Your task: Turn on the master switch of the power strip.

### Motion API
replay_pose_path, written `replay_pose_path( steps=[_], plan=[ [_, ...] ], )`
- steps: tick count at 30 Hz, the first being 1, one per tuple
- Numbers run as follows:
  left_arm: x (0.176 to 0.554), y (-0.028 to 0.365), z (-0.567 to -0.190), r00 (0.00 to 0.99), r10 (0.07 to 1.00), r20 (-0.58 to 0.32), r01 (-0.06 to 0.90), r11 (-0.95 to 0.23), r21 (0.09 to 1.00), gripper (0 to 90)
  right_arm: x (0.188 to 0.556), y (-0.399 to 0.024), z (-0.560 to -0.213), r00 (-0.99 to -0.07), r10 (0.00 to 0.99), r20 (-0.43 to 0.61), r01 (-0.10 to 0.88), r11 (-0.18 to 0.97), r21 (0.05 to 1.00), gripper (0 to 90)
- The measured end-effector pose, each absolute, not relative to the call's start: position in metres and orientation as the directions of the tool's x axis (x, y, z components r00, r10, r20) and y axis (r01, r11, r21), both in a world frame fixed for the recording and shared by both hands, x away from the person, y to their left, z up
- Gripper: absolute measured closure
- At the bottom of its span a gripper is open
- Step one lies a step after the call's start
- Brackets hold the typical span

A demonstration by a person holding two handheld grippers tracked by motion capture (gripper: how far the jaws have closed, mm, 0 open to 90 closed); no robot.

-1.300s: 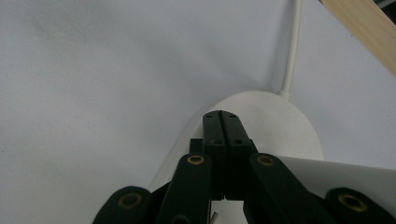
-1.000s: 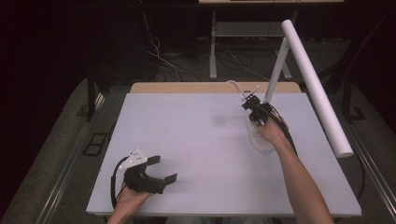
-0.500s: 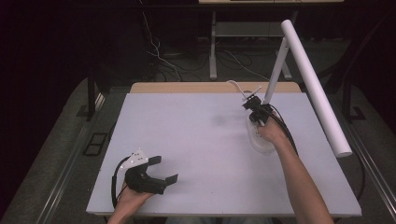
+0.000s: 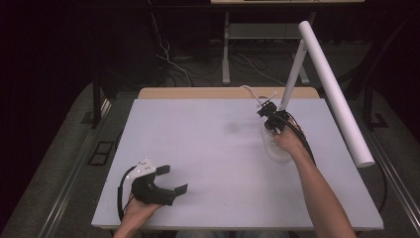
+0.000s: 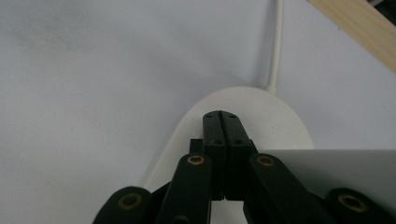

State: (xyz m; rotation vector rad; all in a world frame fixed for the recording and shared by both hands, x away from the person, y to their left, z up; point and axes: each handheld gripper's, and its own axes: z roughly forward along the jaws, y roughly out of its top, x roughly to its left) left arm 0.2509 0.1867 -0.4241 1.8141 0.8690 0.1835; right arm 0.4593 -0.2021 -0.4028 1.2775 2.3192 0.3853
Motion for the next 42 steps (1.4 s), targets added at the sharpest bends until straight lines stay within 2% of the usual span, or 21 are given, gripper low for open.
replay_pose_path(
  steps=[17, 24, 30, 31, 32, 33, 34, 35, 36, 37, 39, 40, 42],
  plan=[
    [0.250, 0.186, -0.424, 0.725, 0.633, -0.270, 0.472, -0.172, 0.865, 0.0, 0.451, -0.204, -0.386, -0.471, 0.854, -0.221, 0.688, 0.512, 0.514, 88.3],
    [0.250, 0.186, -0.424, 0.725, 0.633, -0.272, 0.473, -0.169, 0.865, 0.0, 0.439, -0.203, -0.371, -0.481, 0.863, -0.154, 0.666, 0.474, 0.576, 85.6],
    [0.250, 0.185, -0.424, 0.727, 0.631, -0.271, 0.470, -0.170, 0.866, 0.0, 0.422, -0.200, -0.357, -0.514, 0.854, -0.077, 0.642, 0.443, 0.626, 59.6],
    [0.250, 0.185, -0.424, 0.727, 0.631, -0.270, 0.471, -0.172, 0.865, 0.0, 0.422, -0.200, -0.357, -0.514, 0.854, -0.077, 0.642, 0.443, 0.626, 59.6],
    [0.250, 0.184, -0.424, 0.727, 0.631, -0.271, 0.472, -0.171, 0.865, 0.0, 0.419, -0.200, -0.356, -0.517, 0.854, -0.065, 0.640, 0.436, 0.633, 55.8],
    [0.250, 0.184, -0.424, 0.726, 0.631, -0.272, 0.472, -0.171, 0.865, 0.0, 0.414, -0.200, -0.355, -0.534, 0.844, -0.052, 0.630, 0.438, 0.642, 47.6],
    [0.250, 0.184, -0.424, 0.726, 0.631, -0.272, 0.473, -0.170, 0.865, 0.0, 0.414, -0.200, -0.355, -0.534, 0.844, -0.052, 0.630, 0.438, 0.642, 47.6],
    [0.250, 0.184, -0.424, 0.726, 0.632, -0.273, 0.473, -0.169, 0.865, 0.0, 0.409, -0.201, -0.354, -0.545, 0.838, -0.037, 0.622, 0.433, 0.652, 40.5],
    [0.250, 0.185, -0.424, 0.725, 0.632, -0.273, 0.473, -0.169, 0.865, 0.0, 0.409, -0.201, -0.354, -0.545, 0.838, -0.037, 0.622, 0.433, 0.652, 40.5],
    [0.250, 0.185, -0.424, 0.725, 0.633, -0.273, 0.473, -0.169, 0.865, 0.0, 0.406, -0.201, -0.354, -0.553, 0.833, -0.029, 0.618, 0.433, 0.655, 36.0],
    [0.251, 0.185, -0.424, 0.724, 0.633, -0.273, 0.474, -0.170, 0.864, 0.0, 0.400, -0.203, -0.352, -0.576, 0.817, -0.024, 0.604, 0.445, 0.661, 23.0],
    [0.251, 0.185, -0.424, 0.723, 0.635, -0.272, 0.475, -0.171, 0.863, 0.0, 0.393, -0.204, -0.350, -0.603, 0.798, -0.009, 0.596, 0.457, 0.660, 12.6],
    [0.251, 0.185, -0.425, 0.720, 0.636, -0.276, 0.477, -0.166, 0.863, 0.0, 0.385, -0.205, -0.349, -0.614, 0.789, -0.005, 0.584, 0.458, 0.671, 10.0]
  ],
)
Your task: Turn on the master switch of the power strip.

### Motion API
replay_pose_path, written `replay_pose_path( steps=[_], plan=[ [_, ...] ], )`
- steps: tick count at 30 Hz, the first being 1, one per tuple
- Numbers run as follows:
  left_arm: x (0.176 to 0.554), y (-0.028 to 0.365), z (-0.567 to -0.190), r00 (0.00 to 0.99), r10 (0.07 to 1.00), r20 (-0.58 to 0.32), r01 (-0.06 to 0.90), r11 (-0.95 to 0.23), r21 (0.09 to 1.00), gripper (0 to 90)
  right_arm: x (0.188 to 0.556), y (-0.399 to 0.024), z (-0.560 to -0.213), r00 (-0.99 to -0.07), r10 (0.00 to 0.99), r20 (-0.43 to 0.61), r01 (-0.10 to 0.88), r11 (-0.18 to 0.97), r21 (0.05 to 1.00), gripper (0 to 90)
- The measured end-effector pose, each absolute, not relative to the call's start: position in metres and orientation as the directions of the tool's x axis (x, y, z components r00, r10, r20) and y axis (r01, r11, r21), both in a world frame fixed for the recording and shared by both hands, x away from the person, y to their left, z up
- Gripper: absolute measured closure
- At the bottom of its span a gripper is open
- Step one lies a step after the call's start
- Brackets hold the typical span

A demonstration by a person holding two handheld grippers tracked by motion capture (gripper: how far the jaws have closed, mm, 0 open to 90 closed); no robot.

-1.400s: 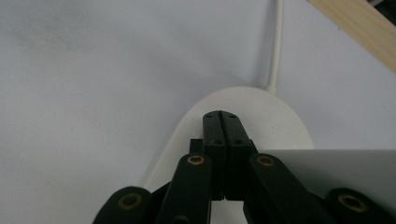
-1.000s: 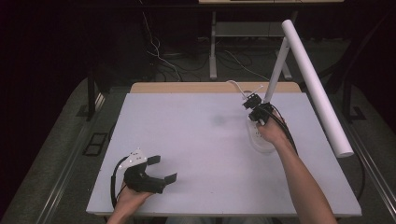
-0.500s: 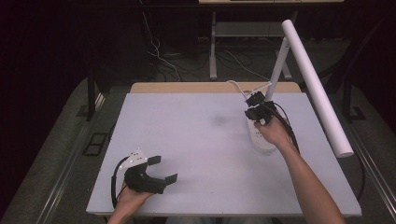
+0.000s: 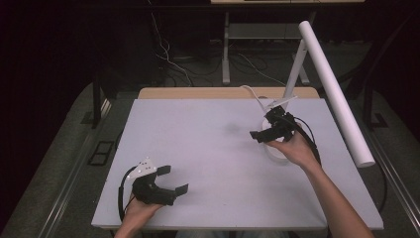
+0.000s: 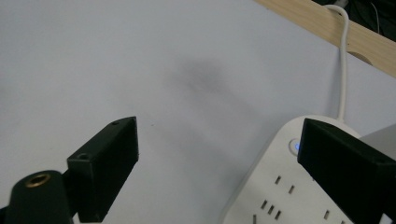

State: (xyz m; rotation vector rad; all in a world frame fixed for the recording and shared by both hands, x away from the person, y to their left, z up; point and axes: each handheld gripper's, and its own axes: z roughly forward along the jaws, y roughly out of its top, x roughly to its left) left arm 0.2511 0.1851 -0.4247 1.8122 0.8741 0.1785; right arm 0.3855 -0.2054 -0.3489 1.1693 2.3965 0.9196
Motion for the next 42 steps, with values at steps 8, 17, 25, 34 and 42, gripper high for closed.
replay_pose_path(
  steps=[8, 17, 25, 34, 42],
  plan=[
    [0.251, 0.184, -0.425, 0.722, 0.634, -0.278, 0.480, -0.169, 0.861, 0.0, 0.364, -0.217, -0.348, -0.652, 0.756, 0.058, 0.559, 0.427, 0.711, 0.1],
    [0.251, 0.184, -0.425, 0.720, 0.635, -0.281, 0.481, -0.163, 0.861, 0.0, 0.340, -0.235, -0.347, -0.649, 0.754, 0.097, 0.553, 0.381, 0.741, 0.2],
    [0.251, 0.184, -0.425, 0.719, 0.635, -0.281, 0.480, -0.162, 0.862, 0.0, 0.323, -0.249, -0.353, -0.639, 0.757, 0.137, 0.568, 0.344, 0.747, 0.2],
    [0.251, 0.185, -0.425, 0.716, 0.638, -0.284, 0.484, -0.159, 0.861, 0.0, 0.304, -0.262, -0.364, -0.630, 0.759, 0.165, 0.570, 0.308, 0.762, 0.2],
    [0.251, 0.185, -0.425, 0.715, 0.638, -0.286, 0.484, -0.157, 0.861, 0.0, 0.285, -0.271, -0.379, -0.619, 0.761, 0.192, 0.573, 0.271, 0.774, 0.2]
  ],
)
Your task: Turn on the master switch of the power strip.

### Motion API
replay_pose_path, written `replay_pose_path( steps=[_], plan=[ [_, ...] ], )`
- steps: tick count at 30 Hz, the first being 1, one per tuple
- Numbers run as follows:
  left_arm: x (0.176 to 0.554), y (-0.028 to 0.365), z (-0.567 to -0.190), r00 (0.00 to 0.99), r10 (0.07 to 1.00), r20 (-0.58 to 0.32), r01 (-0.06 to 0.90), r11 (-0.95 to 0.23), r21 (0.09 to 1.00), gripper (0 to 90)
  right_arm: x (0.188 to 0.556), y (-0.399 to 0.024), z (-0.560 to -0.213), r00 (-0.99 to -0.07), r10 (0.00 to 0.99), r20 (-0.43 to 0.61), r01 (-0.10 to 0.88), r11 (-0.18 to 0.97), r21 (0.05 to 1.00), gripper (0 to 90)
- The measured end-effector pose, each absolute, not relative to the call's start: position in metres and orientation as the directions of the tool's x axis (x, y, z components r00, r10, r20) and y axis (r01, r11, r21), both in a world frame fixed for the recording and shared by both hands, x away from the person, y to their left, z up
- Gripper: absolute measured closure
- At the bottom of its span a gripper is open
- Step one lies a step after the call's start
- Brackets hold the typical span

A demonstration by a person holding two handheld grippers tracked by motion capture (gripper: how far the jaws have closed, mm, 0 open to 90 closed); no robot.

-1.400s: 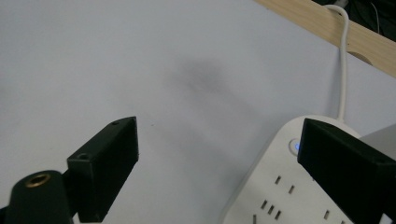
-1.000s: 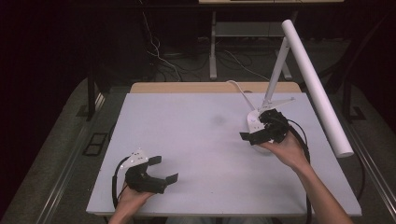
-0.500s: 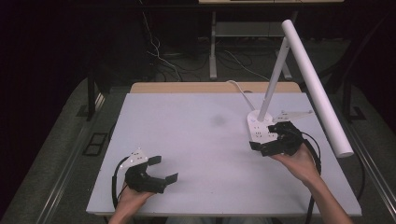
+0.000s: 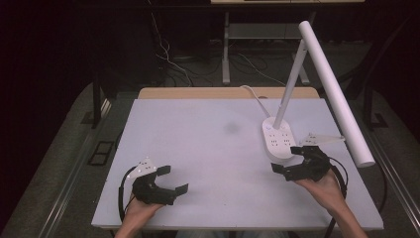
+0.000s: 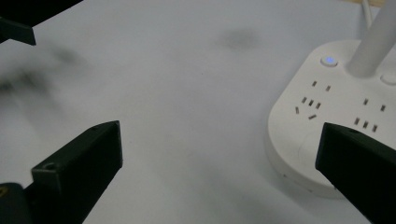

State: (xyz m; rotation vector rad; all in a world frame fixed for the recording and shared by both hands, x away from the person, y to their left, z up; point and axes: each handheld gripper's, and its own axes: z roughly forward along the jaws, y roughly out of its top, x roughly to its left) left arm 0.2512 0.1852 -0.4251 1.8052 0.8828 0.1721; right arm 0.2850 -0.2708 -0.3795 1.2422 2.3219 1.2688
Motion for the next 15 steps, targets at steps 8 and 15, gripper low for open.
replay_pose_path(
  steps=[8, 15],
  plan=[
    [0.251, 0.185, -0.425, 0.718, 0.637, -0.279, 0.484, -0.168, 0.859, 0.0, 0.264, -0.279, -0.401, -0.598, 0.772, 0.215, 0.584, 0.236, 0.777, 0.2],
    [0.252, 0.185, -0.425, 0.717, 0.637, -0.281, 0.485, -0.167, 0.859, 0.0, 0.251, -0.286, -0.413, -0.589, 0.779, 0.215, 0.571, 0.213, 0.793, 0.2]
  ],
)
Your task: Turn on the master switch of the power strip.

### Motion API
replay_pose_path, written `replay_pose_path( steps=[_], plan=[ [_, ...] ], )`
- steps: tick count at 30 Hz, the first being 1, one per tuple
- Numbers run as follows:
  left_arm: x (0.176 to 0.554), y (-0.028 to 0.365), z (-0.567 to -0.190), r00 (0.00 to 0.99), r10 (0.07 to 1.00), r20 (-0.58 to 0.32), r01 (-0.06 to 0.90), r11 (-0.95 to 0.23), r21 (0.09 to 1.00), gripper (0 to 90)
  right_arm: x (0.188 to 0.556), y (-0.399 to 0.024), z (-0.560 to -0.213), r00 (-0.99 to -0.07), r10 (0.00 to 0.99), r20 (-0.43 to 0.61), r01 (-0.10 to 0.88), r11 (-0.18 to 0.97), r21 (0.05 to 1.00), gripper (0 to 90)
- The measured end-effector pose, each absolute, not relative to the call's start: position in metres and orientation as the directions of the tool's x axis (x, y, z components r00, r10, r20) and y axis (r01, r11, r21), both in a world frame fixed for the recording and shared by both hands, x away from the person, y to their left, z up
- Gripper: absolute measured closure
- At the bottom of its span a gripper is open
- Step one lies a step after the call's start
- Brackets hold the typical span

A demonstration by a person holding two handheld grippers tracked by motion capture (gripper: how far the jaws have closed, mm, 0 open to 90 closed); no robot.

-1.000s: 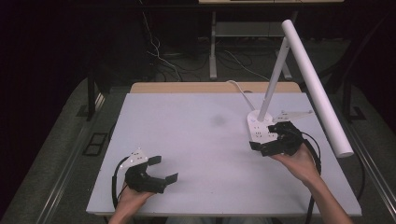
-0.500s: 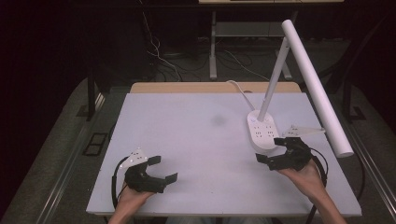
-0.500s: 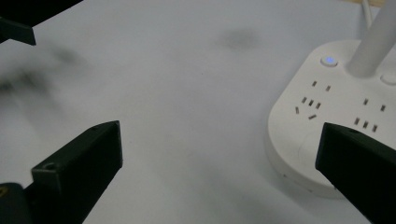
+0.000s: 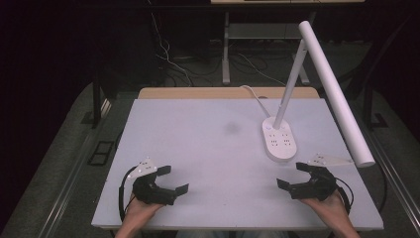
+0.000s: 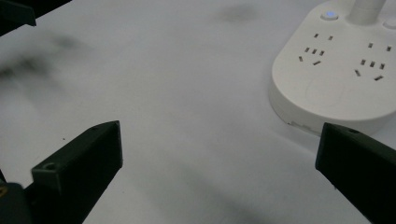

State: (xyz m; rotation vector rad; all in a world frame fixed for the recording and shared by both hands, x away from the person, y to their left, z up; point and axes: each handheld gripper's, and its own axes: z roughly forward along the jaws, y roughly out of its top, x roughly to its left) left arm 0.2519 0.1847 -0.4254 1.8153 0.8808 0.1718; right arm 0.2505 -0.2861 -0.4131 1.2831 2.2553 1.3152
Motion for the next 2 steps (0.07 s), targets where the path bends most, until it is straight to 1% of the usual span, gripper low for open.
replay_pose_path(
  steps=[2],
  plan=[
    [0.2520, 0.1844, -0.4254, 0.715, 0.638, -0.284, 0.487, -0.164, 0.858, 0.0, 0.2491, -0.2876, -0.4162, -0.585, 0.781, 0.219, 0.568, 0.203, 0.798, 0.2]
  ],
)
